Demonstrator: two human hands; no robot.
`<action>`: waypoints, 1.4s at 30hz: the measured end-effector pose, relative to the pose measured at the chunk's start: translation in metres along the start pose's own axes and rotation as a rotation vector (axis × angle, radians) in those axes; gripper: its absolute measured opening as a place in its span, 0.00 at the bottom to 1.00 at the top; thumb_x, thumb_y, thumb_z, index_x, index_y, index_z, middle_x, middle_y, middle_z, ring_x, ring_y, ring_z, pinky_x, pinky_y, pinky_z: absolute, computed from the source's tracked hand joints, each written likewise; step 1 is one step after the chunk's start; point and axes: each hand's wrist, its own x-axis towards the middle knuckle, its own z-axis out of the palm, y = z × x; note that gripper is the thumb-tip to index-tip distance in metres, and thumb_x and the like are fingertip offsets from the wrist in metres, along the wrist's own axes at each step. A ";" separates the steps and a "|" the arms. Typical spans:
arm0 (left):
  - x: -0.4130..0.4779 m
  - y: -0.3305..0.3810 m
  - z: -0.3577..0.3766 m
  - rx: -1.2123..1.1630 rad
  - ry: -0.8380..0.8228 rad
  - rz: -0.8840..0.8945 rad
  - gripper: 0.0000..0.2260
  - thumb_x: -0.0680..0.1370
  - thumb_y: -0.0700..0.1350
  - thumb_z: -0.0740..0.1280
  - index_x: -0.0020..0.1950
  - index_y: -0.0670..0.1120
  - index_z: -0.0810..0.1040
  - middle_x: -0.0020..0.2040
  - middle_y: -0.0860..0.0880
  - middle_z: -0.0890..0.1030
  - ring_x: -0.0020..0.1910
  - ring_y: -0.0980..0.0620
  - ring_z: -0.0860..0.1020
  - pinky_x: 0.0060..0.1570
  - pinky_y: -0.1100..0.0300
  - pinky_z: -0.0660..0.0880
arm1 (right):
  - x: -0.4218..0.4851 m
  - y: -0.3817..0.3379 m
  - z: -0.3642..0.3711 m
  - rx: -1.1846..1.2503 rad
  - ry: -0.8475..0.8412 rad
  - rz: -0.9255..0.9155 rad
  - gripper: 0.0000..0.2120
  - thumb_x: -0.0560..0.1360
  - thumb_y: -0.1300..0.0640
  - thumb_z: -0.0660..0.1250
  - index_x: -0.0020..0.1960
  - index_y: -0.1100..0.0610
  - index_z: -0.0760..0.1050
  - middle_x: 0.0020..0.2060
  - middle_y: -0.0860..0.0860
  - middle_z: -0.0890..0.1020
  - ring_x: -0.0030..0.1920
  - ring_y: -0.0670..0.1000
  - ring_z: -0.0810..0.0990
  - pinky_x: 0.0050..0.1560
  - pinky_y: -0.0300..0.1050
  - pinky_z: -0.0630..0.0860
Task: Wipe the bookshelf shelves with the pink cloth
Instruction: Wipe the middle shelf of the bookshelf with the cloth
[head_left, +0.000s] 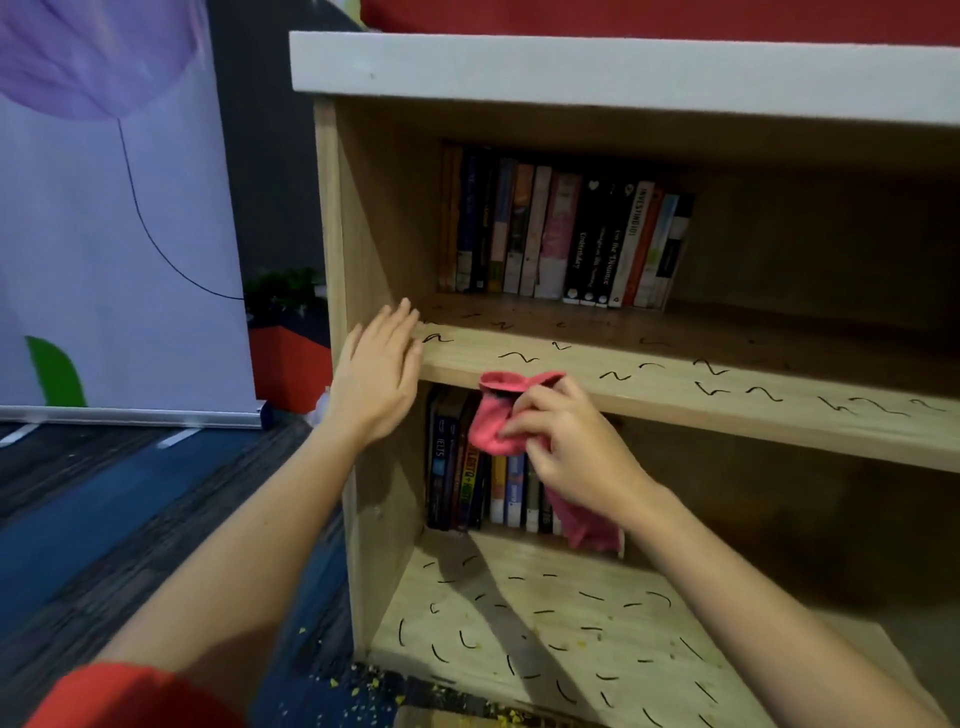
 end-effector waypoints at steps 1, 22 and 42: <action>-0.012 -0.002 0.002 0.024 -0.008 -0.020 0.27 0.79 0.54 0.45 0.76 0.45 0.58 0.77 0.50 0.56 0.76 0.55 0.52 0.73 0.56 0.44 | 0.000 -0.002 0.006 0.031 0.101 -0.013 0.12 0.72 0.67 0.66 0.52 0.58 0.82 0.49 0.48 0.79 0.51 0.48 0.67 0.54 0.44 0.70; -0.032 -0.018 -0.023 0.097 -0.058 -0.078 0.25 0.79 0.37 0.56 0.76 0.45 0.57 0.76 0.50 0.57 0.74 0.53 0.59 0.72 0.56 0.49 | 0.098 -0.044 0.015 0.031 -0.025 0.168 0.14 0.77 0.63 0.60 0.60 0.57 0.78 0.56 0.53 0.75 0.60 0.54 0.68 0.63 0.51 0.69; -0.032 -0.020 -0.018 -0.008 -0.049 -0.178 0.22 0.83 0.41 0.50 0.77 0.48 0.54 0.77 0.54 0.53 0.74 0.58 0.56 0.72 0.60 0.48 | 0.051 -0.027 0.014 0.223 0.065 0.019 0.13 0.75 0.68 0.60 0.52 0.59 0.81 0.49 0.45 0.76 0.53 0.44 0.64 0.54 0.30 0.60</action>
